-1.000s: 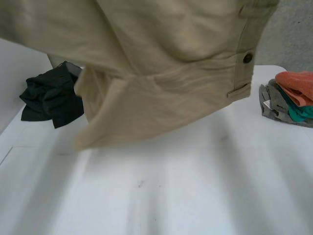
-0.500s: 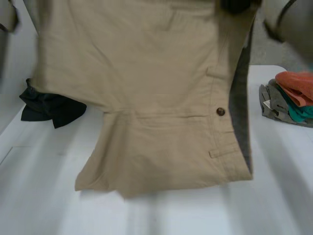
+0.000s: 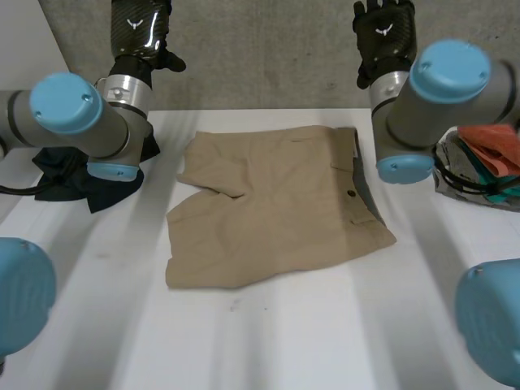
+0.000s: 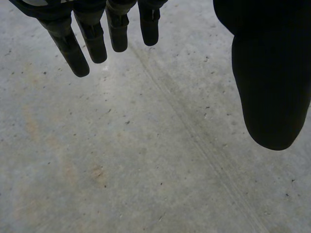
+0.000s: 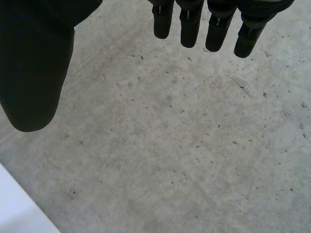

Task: Fold the laundry.

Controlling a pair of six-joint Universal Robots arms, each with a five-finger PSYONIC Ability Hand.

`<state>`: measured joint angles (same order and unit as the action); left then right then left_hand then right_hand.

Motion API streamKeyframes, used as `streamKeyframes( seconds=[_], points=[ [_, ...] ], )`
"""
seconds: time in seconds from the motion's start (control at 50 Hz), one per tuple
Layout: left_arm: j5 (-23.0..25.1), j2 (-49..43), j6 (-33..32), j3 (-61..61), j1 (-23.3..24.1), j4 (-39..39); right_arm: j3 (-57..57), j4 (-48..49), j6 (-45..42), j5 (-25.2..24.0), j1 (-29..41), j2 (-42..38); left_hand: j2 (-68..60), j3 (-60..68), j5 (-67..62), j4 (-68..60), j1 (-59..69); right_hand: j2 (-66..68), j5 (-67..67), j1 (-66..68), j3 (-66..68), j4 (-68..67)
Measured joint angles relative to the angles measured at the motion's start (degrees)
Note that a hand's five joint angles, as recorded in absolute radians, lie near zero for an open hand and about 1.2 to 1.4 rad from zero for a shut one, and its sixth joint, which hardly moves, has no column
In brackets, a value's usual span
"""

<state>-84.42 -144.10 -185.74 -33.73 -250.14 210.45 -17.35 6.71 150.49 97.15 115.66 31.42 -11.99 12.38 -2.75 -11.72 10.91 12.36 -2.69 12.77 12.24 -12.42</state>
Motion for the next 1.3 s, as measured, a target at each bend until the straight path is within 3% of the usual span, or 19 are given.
streamKeyframes(
  seconds=[0.14,0.32,0.44,0.58,0.8,0.96,0.98,1.04,1.06,1.1,1.18,1.3],
  points=[
    [-2.6,13.8,-0.3,-15.9,0.8,-5.4,-8.1,-12.9,-0.6,-4.5,-0.8,10.6,-0.2,0.2,-0.1,-0.2,0.3,0.0,0.0,0.0,0.0,0.0],
    [-2.5,34.7,-0.5,-43.1,2.2,-20.0,-28.2,-28.9,-0.5,-13.3,-3.8,22.8,-4.3,3.6,-3.8,-4.7,5.6,0.2,-0.4,0.3,0.4,-0.3],
    [-2.1,42.9,-0.5,-59.4,3.1,-27.0,-43.0,-31.6,-0.6,-15.7,-5.1,28.1,-9.9,9.5,-9.6,-10.3,11.1,7.7,-8.2,7.4,8.0,-7.9],
    [-2.0,44.0,-0.6,-73.9,4.4,-22.8,-59.3,-23.0,-0.7,-20.6,-8.1,29.9,-13.7,13.3,-13.3,-14.1,14.8,14.6,-15.1,14.4,15.0,-15.0],
    [-2.2,34.4,-7.7,-75.6,4.2,-12.4,-68.1,-3.8,-0.9,-22.7,-9.9,26.3,-16.5,16.2,-16.4,-17.2,17.7,18.6,-19.1,18.3,19.2,-18.9],
    [-2.4,29.9,-12.3,-73.0,4.1,-11.8,-66.7,-0.6,-2.2,-22.6,-10.2,22.0,-18.2,18.0,-17.6,-18.4,19.7,23.1,-22.8,22.7,23.5,-23.2],
    [-2.4,29.5,-12.6,-72.7,4.2,-11.8,-66.5,-0.5,-2.5,-22.5,-10.2,21.5,-26.9,26.1,-25.7,-26.9,28.9,26.4,-25.8,25.9,26.6,-26.3],
    [-2.4,28.8,-12.8,-72.3,4.4,-11.8,-65.9,-0.4,-3.4,-22.5,-10.3,20.5,-31.6,30.7,-29.9,-31.4,32.6,31.1,-29.8,29.2,31.1,-30.8],
    [-2.4,28.7,-12.8,-72.1,4.5,-11.8,-65.6,-0.3,-3.8,-22.3,-10.3,20.1,-41.4,39.8,-38.9,-40.6,41.6,45.8,-43.4,39.1,45.5,-45.4],
    [-2.4,28.9,-12.8,-72.1,4.8,-11.7,-65.7,-0.1,-4.2,-22.0,-10.4,20.0,-54.3,53.5,-53.0,-54.5,51.9,54.0,-50.9,43.6,53.7,-53.2],
    [-2.4,30.4,-12.7,-72.3,5.4,-11.6,-66.2,0.4,-4.7,-21.4,-10.4,20.4,-56.5,55.7,-55.3,-56.8,53.3,54.5,-53.2,44.8,55.6,-55.9],
    [-2.3,41.2,-13.1,-75.0,6.5,-12.8,-70.5,-1.3,-6.0,-20.0,-10.8,28.4,-56.5,55.7,-55.3,-56.8,53.9,54.5,-53.8,46.1,55.6,-56.1]
  ],
)
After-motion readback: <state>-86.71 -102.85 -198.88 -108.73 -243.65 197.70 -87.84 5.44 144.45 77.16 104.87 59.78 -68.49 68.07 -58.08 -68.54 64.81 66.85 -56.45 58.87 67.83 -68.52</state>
